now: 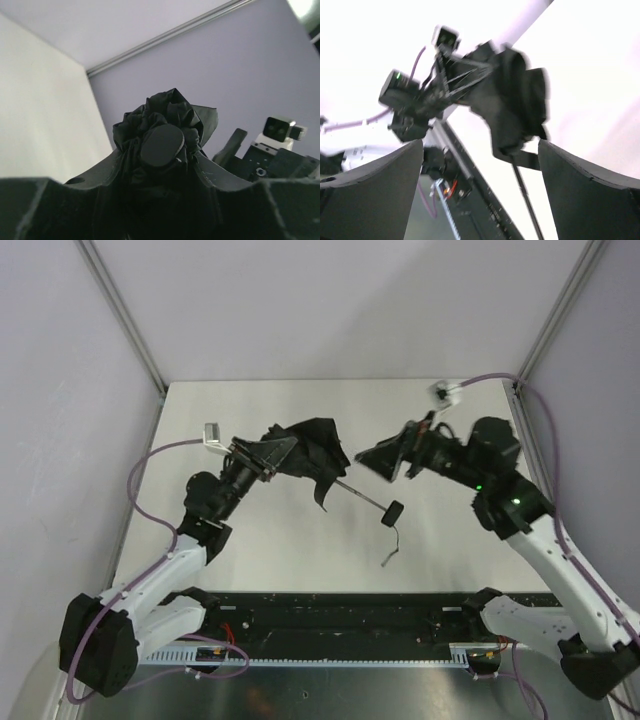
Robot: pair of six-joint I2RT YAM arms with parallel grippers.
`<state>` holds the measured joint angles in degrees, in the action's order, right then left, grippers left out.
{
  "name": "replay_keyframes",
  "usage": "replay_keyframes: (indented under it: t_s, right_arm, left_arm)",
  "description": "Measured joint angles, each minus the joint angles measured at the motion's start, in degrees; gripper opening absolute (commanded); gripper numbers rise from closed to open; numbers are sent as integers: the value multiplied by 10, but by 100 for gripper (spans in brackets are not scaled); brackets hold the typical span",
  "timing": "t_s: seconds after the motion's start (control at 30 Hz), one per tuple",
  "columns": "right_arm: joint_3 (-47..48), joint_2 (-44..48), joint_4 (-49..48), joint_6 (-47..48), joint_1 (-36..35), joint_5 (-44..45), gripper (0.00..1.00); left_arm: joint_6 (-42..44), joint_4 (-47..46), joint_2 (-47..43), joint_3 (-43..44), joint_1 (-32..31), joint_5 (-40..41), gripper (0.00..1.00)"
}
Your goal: Put away the umbrella
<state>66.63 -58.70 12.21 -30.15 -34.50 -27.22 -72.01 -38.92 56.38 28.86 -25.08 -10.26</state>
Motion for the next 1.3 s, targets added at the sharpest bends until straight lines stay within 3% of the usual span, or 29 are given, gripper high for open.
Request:
replay_keyframes:
  t_s: [0.2,0.37,0.57,0.63,0.77,1.0,1.1,1.2,1.3]
  right_arm:
    - [12,66,36,10,146,37,99]
    - [-14,50,47,37,299,-13,100]
    - [-244,99,-78,25,281,-63,94]
    - [-312,137,-138,14,247,-66,93]
    - [-389,205,-266,27,106,-25,91]
    - [-394,192,-431,158,-263,165,90]
    - [-339,115,-440,247,-417,268,90]
    - [-225,9,-408,326,-504,359,90]
    - [-126,-56,-378,381,-537,434,90]
  left_arm:
    - [-11,-94,-2,16,30,-10,0]
    - [-30,-175,-2,36,40,-8,0]
    - [-71,-257,0,58,41,16,0]
    - [-85,-276,4,74,41,28,0]
    - [-104,-305,8,107,41,51,0]
    - [-110,-325,8,126,41,71,0]
    - [-112,-325,8,126,40,73,0]
    - [-122,-326,8,122,38,75,0]
    - [-127,-326,3,112,34,78,0]
